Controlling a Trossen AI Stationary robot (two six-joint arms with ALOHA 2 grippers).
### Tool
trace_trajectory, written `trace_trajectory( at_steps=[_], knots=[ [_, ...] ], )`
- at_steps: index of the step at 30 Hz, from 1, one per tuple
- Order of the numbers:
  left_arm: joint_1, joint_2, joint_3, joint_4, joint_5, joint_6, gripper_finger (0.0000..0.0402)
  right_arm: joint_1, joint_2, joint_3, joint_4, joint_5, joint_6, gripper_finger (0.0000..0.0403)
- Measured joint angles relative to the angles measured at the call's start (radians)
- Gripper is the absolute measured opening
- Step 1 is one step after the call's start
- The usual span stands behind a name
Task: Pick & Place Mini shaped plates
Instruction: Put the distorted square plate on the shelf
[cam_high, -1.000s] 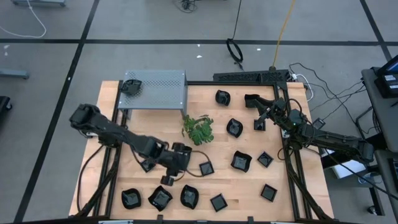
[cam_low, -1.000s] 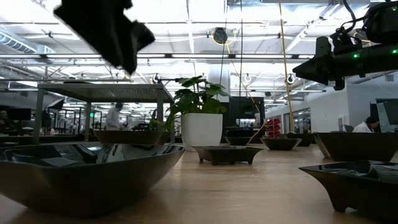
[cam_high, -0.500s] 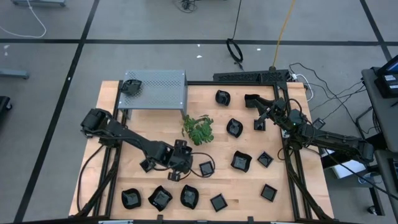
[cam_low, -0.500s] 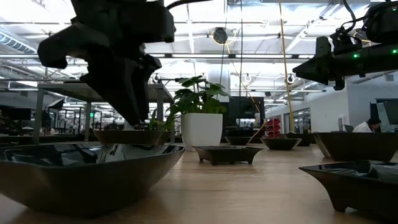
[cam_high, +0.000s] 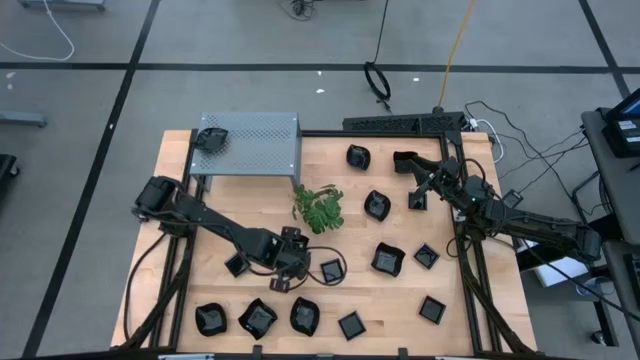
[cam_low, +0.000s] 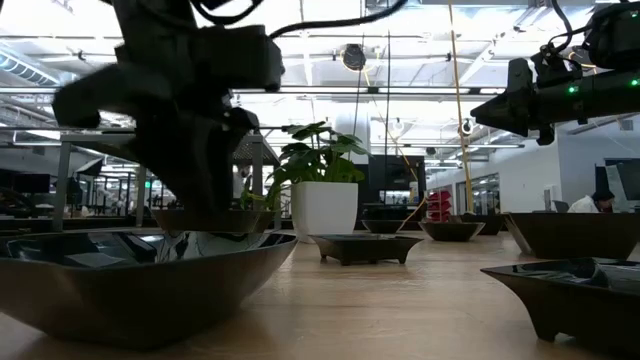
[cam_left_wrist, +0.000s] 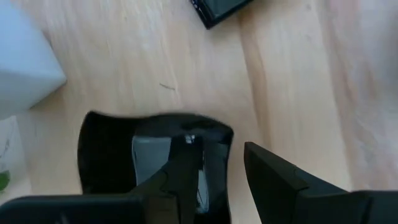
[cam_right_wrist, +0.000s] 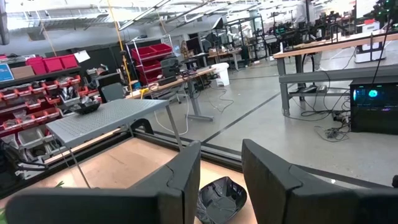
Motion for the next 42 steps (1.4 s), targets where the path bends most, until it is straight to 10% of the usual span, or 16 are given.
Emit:
trace_trajectory(
  at_steps=[14, 22, 27, 42],
  knots=[
    [0.005, 0.044, 0.000, -0.012, -0.032, -0.062, 0.0125, 0.000, 0.000, 0.000, 0.000, 0.000, 0.000, 0.0105],
    [0.005, 0.041, 0.000, -0.012, 0.020, -0.035, 0.0014, 0.000, 0.000, 0.000, 0.000, 0.000, 0.000, 0.0105],
    [0.001, 0.024, 0.001, -0.010, 0.045, -0.060, 0.0013, 0.000, 0.000, 0.000, 0.000, 0.000, 0.000, 0.0105],
    [0.000, -0.342, 0.080, 0.023, -0.075, 0.023, 0.0005, 0.000, 0.000, 0.000, 0.000, 0.000, 0.000, 0.0105]
  ],
)
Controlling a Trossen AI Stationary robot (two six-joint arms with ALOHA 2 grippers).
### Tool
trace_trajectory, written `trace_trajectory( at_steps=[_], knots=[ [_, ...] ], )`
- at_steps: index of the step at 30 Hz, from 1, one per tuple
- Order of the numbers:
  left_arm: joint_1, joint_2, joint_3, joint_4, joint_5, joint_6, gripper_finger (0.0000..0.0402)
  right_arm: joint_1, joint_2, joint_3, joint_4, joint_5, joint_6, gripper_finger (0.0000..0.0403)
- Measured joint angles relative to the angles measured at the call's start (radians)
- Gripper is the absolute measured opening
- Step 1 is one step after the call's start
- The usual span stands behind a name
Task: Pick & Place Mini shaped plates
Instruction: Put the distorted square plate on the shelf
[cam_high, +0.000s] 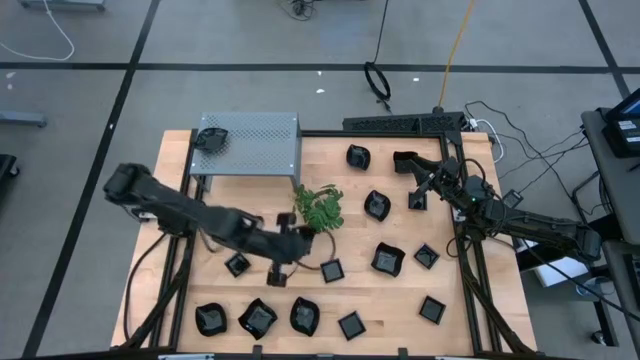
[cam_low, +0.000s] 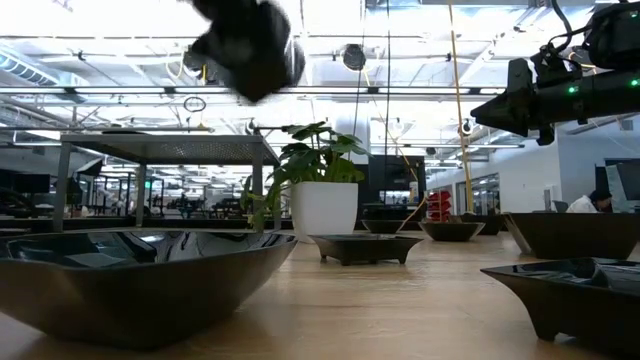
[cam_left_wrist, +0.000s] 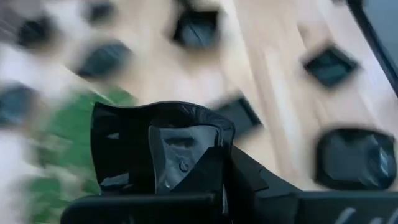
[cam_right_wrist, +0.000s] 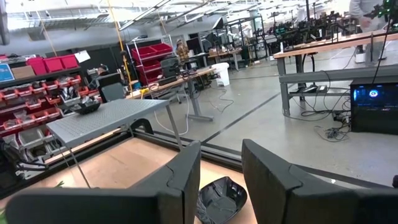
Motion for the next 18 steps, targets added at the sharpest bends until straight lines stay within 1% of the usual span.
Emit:
trace_trajectory(
  at_steps=[4, 6, 8, 10, 13, 18],
  knots=[
    [0.008, -0.090, 0.015, 0.060, -0.220, 0.106, 0.0018, 0.000, 0.000, 0.000, 0.000, 0.000, 0.000, 0.0105],
    [0.030, -0.113, 0.024, 0.052, -0.324, 0.121, 0.0016, 0.000, 0.000, 0.000, 0.000, 0.000, 0.000, 0.0105],
    [0.064, -0.130, 0.028, 0.041, -0.393, 0.111, 0.0008, 0.000, 0.000, 0.000, 0.000, 0.000, 0.000, 0.0105],
    [0.110, -0.139, 0.027, 0.019, -0.420, 0.087, 0.0004, 0.000, 0.000, 0.000, 0.000, 0.000, 0.000, 0.0105],
    [0.192, -0.138, 0.027, -0.008, -0.423, 0.051, 0.0012, 0.000, 0.000, 0.000, 0.000, 0.000, 0.000, 0.0105],
    [0.331, -0.130, 0.026, -0.065, -0.419, 0.070, 0.0017, 0.000, 0.000, 0.000, 0.000, 0.000, 0.000, 0.0105]
  ],
)
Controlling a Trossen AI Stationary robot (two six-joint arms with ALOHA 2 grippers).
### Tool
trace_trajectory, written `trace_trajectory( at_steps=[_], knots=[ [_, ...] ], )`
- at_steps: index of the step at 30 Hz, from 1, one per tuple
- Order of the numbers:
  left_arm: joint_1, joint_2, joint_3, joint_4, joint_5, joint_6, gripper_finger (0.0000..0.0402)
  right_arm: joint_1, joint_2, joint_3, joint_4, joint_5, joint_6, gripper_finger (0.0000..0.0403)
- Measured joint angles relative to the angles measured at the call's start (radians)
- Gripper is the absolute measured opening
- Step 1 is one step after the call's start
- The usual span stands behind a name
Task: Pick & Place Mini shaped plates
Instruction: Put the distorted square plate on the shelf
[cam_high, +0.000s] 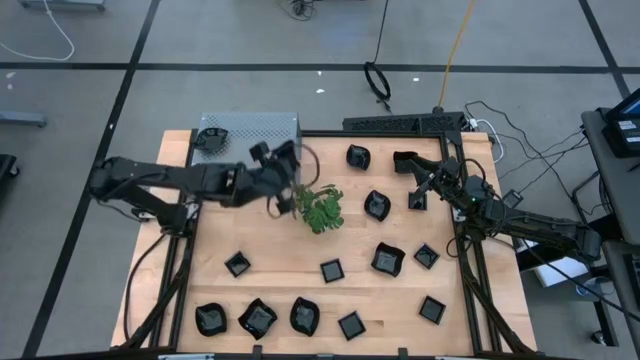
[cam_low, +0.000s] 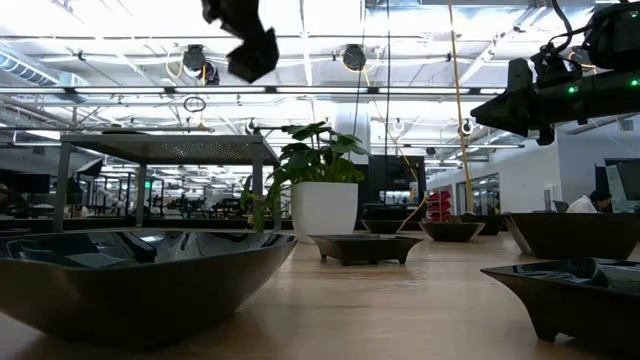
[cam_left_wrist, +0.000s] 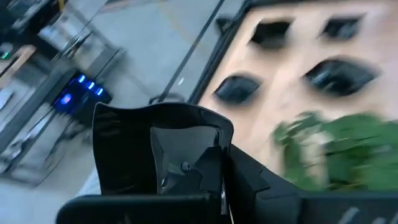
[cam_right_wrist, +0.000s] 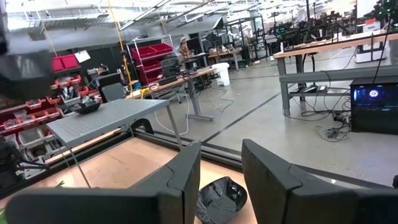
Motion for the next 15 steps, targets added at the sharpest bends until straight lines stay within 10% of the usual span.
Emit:
trace_trajectory(
  at_steps=[15],
  knots=[
    [0.384, 0.004, -0.001, -0.384, 0.192, 0.000, 0.0004, 0.000, 0.000, 0.000, 0.000, 0.000, 0.000, 0.0105]
  ],
)
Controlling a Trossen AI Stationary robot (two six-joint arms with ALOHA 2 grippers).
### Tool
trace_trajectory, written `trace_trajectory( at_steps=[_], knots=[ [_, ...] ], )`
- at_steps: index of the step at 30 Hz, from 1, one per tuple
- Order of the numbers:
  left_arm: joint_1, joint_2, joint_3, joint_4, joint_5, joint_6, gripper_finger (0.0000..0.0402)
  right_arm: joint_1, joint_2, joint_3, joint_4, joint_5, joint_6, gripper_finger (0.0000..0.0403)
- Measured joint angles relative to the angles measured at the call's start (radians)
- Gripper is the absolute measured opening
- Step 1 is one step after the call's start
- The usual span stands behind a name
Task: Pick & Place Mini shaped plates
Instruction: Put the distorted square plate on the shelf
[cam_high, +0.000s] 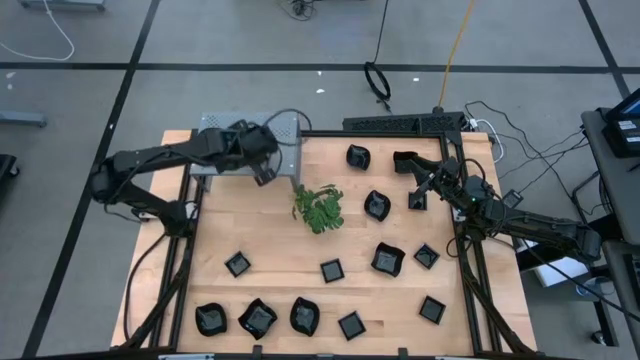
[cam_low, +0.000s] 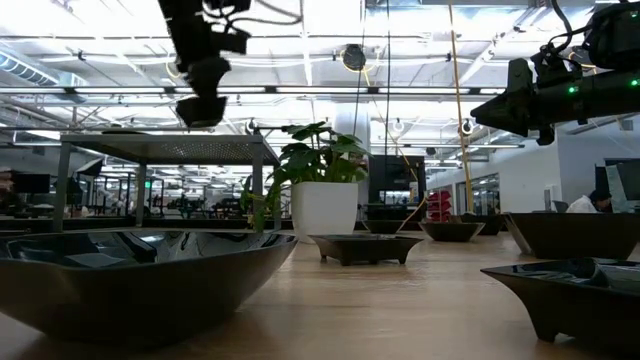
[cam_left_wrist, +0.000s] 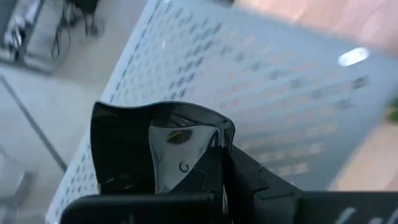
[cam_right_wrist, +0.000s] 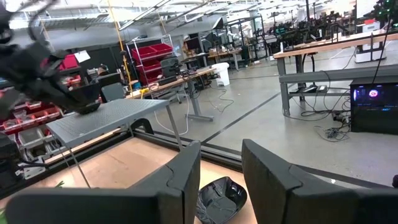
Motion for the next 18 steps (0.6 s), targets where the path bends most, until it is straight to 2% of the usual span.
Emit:
trace_trajectory(
  at_steps=[3, 8, 11, 18],
  knots=[
    [0.068, 0.002, 0.000, -0.025, 0.062, 0.000, 0.0013, 0.000, 0.000, 0.000, 0.000, 0.000, 0.000, 0.0105],
    [0.149, 0.033, -0.001, -0.038, 0.097, 0.062, 0.0012, 0.000, 0.000, 0.000, 0.000, 0.000, 0.000, 0.0105],
    [0.175, 0.058, -0.001, -0.039, 0.103, 0.104, 0.0004, 0.000, 0.000, 0.000, 0.000, 0.000, 0.000, 0.0105],
    [0.188, 0.076, -0.002, -0.027, 0.097, 0.213, 0.0021, 0.000, 0.000, 0.000, 0.000, 0.000, 0.000, 0.0105]
  ],
)
